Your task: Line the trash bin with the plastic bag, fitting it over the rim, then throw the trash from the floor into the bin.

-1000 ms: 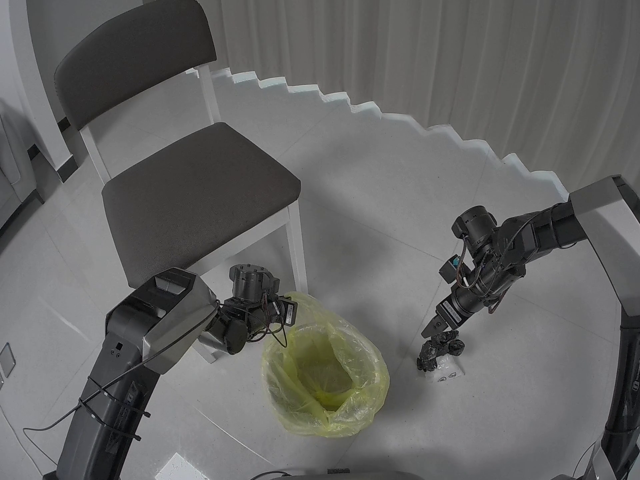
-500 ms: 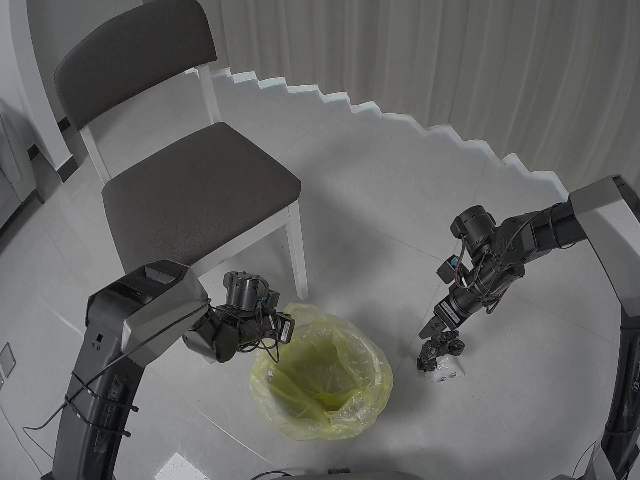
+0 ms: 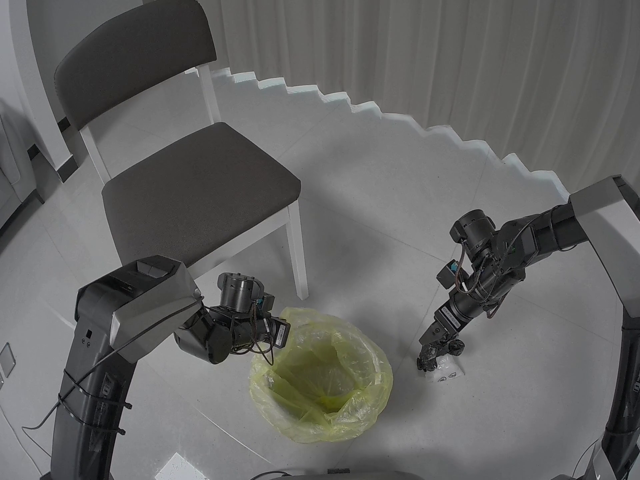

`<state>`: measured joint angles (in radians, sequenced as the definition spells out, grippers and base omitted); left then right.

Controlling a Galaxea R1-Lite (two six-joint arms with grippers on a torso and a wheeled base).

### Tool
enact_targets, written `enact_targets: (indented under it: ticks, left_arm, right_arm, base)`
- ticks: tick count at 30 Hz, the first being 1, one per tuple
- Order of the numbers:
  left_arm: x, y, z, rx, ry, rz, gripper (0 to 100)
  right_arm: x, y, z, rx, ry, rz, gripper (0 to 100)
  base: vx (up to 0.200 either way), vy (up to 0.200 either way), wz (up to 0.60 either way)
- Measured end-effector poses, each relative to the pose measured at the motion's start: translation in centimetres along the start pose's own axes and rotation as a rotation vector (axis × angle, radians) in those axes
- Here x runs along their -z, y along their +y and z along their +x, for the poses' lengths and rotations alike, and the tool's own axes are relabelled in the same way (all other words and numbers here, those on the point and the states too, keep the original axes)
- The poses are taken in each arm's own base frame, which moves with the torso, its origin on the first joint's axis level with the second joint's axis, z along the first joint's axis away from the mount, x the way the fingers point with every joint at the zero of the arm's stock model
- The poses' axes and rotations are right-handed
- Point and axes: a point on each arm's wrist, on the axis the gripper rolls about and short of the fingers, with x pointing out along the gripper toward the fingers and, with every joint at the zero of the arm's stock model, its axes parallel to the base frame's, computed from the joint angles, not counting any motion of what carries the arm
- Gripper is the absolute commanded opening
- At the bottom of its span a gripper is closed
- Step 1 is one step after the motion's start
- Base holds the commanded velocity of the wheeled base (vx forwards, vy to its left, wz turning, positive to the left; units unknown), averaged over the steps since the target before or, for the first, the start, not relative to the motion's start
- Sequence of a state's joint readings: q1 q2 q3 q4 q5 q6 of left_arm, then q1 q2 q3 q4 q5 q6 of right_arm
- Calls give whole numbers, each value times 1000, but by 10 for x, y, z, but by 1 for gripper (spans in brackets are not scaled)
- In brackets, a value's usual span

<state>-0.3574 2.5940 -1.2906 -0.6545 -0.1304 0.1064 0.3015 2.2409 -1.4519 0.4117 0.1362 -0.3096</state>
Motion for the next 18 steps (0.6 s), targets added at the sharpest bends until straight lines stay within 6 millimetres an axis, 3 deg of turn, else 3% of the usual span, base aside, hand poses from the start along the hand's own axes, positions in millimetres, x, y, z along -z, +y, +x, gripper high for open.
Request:
enact_targets:
  ticks: [8,18]
  left_arm:
    - [-1,17,9,-27,14,-18,0]
    - [-6,11,16,11,87,-1,0]
  right_arm:
    - [0,0,0,0,1,-2,100]
    - [-2,0,1,1,-3,-15,100]
  base:
    - [0,0,0]
    - [0,0,0]
